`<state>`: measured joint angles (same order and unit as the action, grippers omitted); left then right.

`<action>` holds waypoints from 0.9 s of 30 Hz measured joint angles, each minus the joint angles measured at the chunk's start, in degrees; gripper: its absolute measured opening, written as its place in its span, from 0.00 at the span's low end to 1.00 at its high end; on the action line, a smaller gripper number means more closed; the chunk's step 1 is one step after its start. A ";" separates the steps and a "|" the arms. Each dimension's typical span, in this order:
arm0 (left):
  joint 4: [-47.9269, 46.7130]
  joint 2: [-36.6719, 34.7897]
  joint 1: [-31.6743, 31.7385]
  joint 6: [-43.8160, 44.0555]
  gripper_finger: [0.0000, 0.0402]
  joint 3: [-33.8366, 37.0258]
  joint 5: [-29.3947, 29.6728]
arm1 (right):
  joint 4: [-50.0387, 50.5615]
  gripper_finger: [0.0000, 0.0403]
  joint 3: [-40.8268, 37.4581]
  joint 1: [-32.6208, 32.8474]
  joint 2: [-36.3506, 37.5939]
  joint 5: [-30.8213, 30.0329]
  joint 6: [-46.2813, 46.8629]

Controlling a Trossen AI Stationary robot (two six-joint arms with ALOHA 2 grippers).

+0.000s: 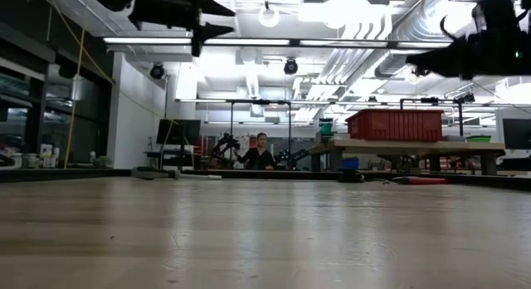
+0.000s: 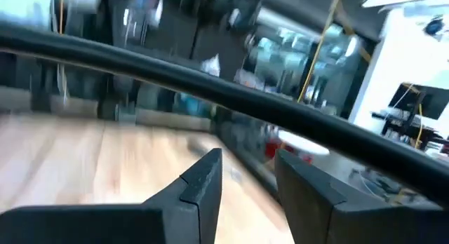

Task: Coil cords
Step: Uncoil the black wire from the black spool

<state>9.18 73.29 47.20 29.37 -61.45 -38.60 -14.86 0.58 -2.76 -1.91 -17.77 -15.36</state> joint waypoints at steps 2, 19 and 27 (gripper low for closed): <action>-0.12 -1.08 1.83 -0.60 0.40 0.00 -2.09 | -9.52 0.31 0.00 0.05 0.00 0.14 8.85; -5.25 4.77 1.50 -2.53 0.36 0.00 -2.57 | 15.17 0.28 35.79 -15.26 -36.07 -21.09 49.93; -21.41 4.46 -4.25 -3.99 0.03 0.02 13.16 | 43.42 0.01 58.02 -35.78 -67.77 8.53 38.86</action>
<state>-12.23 77.76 42.95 25.38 -61.43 -25.44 28.56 58.60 -38.54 -69.68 -9.24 23.51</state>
